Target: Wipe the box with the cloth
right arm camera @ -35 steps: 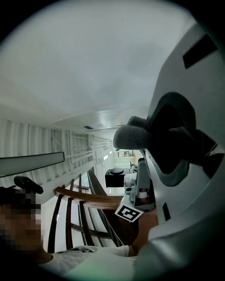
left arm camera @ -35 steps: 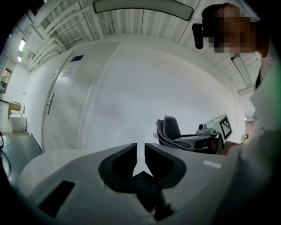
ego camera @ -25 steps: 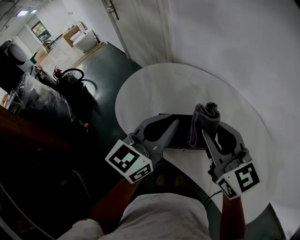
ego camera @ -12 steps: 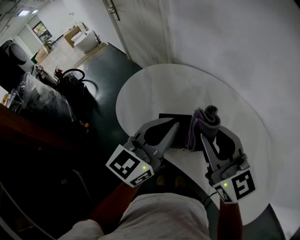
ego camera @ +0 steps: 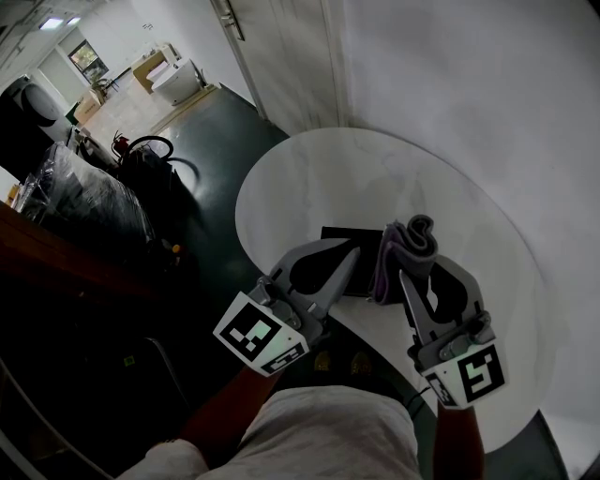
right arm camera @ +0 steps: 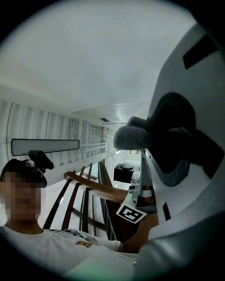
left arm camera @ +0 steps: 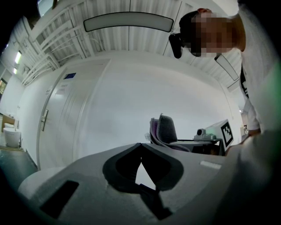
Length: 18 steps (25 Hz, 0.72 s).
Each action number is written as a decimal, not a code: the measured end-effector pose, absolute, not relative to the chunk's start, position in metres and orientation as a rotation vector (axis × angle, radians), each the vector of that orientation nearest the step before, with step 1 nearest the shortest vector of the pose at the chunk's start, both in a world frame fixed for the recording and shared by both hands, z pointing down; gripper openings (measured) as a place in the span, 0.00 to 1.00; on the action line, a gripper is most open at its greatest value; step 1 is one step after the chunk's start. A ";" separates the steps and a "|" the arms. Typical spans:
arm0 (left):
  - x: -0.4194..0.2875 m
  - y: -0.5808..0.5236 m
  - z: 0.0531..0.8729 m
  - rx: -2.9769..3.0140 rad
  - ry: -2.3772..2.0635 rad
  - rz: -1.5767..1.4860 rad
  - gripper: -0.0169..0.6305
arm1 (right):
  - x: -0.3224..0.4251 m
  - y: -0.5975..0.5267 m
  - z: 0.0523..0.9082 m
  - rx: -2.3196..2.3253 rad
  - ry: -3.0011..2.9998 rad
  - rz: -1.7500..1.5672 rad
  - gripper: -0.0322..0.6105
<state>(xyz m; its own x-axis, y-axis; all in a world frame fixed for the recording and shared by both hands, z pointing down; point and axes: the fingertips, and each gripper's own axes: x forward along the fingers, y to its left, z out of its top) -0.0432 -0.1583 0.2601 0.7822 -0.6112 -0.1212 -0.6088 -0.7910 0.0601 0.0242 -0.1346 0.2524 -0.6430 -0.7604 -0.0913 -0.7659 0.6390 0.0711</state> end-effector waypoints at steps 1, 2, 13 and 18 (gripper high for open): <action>-0.043 -0.158 0.260 2.948 -1.010 -0.210 0.05 | 0.024 -0.134 0.253 -1.303 2.797 0.159 0.21; -0.042 -0.158 0.260 2.948 -1.009 -0.209 0.05 | 0.025 -0.134 0.252 -1.303 2.798 0.158 0.21; -0.039 -0.162 0.265 2.948 -0.985 -0.198 0.05 | 0.026 -0.138 0.256 -1.310 2.801 0.147 0.21; -0.039 -0.161 0.264 2.950 -0.978 -0.194 0.05 | 0.026 -0.137 0.255 -1.315 2.799 0.148 0.21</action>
